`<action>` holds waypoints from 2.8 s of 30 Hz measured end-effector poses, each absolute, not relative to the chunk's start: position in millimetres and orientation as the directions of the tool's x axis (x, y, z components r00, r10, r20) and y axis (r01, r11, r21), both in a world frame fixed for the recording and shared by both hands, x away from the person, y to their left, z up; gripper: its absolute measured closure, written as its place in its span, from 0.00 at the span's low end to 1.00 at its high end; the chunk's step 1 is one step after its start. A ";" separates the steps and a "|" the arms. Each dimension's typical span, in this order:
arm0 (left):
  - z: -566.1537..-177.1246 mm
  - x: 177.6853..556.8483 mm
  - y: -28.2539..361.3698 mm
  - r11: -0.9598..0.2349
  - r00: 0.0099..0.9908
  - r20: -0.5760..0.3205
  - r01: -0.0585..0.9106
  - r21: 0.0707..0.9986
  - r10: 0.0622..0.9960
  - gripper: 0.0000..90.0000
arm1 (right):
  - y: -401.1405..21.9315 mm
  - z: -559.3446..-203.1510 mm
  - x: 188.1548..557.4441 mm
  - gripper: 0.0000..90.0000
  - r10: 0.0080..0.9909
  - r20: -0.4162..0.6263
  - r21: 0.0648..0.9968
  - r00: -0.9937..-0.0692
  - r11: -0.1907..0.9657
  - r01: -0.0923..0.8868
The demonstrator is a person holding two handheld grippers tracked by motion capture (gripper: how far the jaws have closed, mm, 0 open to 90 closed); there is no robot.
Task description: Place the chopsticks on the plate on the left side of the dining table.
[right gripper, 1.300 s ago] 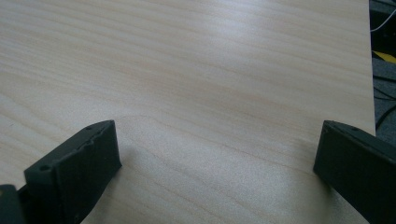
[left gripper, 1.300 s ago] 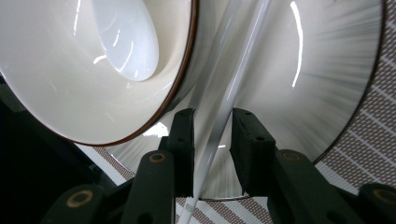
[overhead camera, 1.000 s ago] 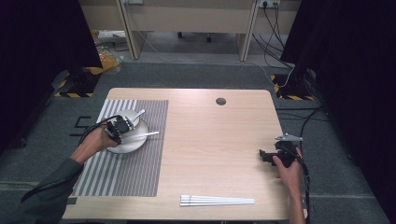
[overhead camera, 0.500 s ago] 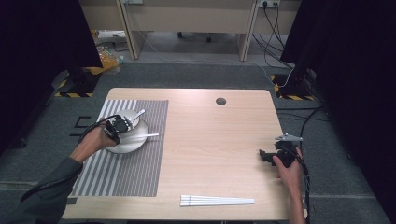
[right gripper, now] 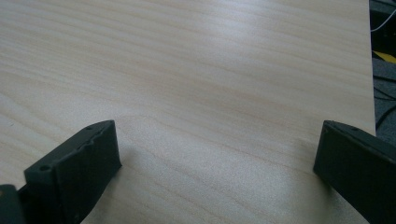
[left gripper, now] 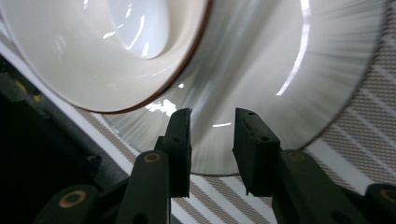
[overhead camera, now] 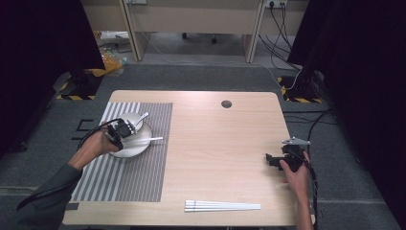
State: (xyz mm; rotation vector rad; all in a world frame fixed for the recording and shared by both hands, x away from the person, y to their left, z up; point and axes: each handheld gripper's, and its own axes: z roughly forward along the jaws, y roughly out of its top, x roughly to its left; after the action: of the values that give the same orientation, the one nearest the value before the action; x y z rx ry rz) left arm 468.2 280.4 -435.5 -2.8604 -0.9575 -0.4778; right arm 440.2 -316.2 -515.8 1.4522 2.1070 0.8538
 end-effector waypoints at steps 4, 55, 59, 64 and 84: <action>-432.9 463.0 269.6 -0.816 0.772 0.301 0.577 0.035 0.559 0.74 | -316.2 -515.8 440.1 0.00 0.936 -0.011 0.702 -0.352 0.258 0.664; -446.1 522.3 152.4 -0.831 0.800 0.227 0.524 0.189 0.556 0.64 | -315.9 -515.8 440.1 0.00 0.935 -0.010 0.702 -0.354 0.258 0.663; -447.2 524.5 151.4 -0.831 0.797 0.236 0.527 0.180 0.556 0.64 | -315.9 -515.8 440.1 0.00 0.935 -0.010 0.702 -0.354 0.258 0.663; -446.4 526.9 151.3 -0.832 0.793 0.251 0.528 0.170 0.555 0.64 | -315.9 -515.8 440.2 0.00 0.935 -0.010 0.702 -0.354 0.258 0.663; -444.8 528.8 154.3 -0.827 0.787 0.256 0.536 0.168 0.561 0.62 | -315.9 -515.8 440.1 0.00 0.935 -0.010 0.702 -0.354 0.259 0.663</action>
State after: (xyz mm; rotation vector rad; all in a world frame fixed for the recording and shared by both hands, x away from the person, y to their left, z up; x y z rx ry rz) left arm 528.8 154.3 -444.8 -3.0507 -0.9386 -0.4806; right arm 440.1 -315.9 -515.8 1.4501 2.1092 0.8568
